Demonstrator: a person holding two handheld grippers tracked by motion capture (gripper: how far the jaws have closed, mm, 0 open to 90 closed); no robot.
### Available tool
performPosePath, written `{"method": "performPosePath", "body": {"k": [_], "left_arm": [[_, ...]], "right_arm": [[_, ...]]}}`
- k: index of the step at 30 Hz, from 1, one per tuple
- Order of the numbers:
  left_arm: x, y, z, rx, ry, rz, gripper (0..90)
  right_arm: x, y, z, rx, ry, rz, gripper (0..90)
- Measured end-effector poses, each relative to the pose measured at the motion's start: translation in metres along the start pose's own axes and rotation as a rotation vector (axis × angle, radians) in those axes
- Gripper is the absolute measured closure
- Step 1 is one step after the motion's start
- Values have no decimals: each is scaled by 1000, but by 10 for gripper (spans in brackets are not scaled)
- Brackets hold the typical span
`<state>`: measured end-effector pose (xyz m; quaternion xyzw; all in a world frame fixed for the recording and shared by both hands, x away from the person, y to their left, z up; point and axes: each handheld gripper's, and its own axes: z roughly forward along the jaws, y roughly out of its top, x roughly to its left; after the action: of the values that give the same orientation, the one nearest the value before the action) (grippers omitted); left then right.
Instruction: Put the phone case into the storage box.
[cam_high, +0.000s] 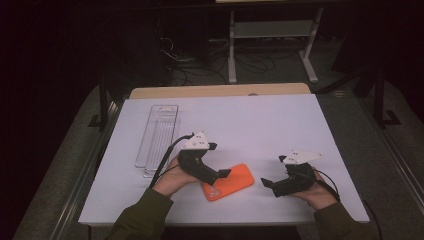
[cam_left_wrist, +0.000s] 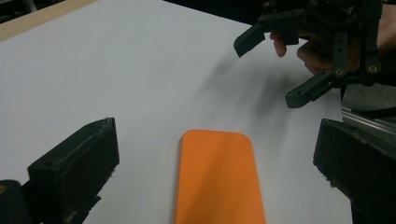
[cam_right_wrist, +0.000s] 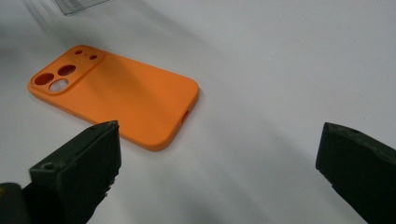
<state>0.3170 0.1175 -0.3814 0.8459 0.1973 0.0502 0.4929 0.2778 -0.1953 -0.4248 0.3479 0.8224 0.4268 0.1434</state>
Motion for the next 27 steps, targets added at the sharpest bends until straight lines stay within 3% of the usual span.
{"method": "performPosePath", "body": {"k": [10, 15, 23, 27], "left_arm": [[-2, -2, 6, 47, 12, 13, 0], [-5, -5, 12, 119, 27, 22, 0], [-7, -9, 18, 176, 28, 35, 0], [-9, -13, 22, 186, 29, 15, 0]], "right_arm": [[1, 1, 2, 5, 2, -12, 0], [2, 1, 4, 12, 5, -19, 0], [1, 1, 4, 11, 5, -18, 0], [1, 1, 4, 8, 4, -17, 0]]}}
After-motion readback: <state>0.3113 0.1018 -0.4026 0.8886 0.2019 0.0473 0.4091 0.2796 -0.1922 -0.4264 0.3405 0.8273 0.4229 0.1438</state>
